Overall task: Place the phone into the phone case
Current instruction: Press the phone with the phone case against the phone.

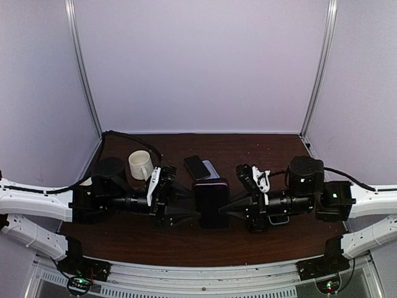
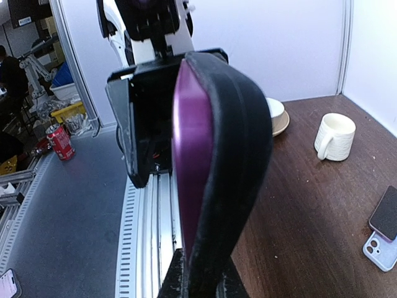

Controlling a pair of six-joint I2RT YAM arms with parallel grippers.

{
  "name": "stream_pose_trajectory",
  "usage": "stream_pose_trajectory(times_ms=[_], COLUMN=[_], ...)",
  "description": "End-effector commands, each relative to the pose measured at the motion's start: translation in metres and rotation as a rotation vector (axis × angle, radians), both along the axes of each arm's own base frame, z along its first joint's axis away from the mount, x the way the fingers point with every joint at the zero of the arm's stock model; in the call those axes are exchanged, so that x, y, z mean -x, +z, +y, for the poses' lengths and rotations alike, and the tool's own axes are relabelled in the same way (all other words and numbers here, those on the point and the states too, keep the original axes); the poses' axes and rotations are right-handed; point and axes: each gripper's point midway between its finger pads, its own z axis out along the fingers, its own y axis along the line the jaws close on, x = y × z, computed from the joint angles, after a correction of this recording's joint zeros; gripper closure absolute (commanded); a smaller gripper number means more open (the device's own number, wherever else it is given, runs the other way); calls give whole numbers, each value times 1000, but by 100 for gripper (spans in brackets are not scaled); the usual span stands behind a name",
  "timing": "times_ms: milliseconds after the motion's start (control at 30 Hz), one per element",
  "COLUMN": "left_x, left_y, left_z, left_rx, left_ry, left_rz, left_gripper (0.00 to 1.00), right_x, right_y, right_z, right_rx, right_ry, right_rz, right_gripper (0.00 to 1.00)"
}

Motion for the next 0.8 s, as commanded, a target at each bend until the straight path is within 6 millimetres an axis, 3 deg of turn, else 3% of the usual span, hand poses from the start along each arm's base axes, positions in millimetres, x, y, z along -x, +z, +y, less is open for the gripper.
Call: stream_pose_trajectory(times_ms=[0, 133, 167, 333, 467, 533, 600, 667, 767], left_x=[1, 5, 4, 6, 6, 2, -4, -7, -8], left_y=[17, 22, 24, 28, 27, 27, 26, 25, 24], left_z=[-2, -11, -11, -10, -10, -9, -6, -3, -1], left_rx=[76, 89, 105, 124, 120, 108, 91, 74, 47], left_ry=[-5, -50, -47, -55, -49, -23, 19, 44, 49], left_rz=[-19, 21, 21, 11, 12, 9, -7, -34, -59], left_gripper=[52, 54, 57, 97, 100, 100, 100, 100, 100], right_x=[3, 5, 5, 5, 3, 3, -1, -4, -7], right_y=[81, 84, 84, 82, 77, 68, 63, 59, 70], right_z=[-5, -2, -1, 3, 4, 4, -2, -9, -15], right_rx=[-231, -240, -241, -238, -221, -182, -133, -66, -18], right_ry=[6, 21, 26, 32, 26, 21, -7, -34, -60], right_rz=[-71, -75, -72, -64, -55, -42, -40, -48, -75], right_gripper=[100, 100, 100, 100, 98, 61, 41, 32, 28])
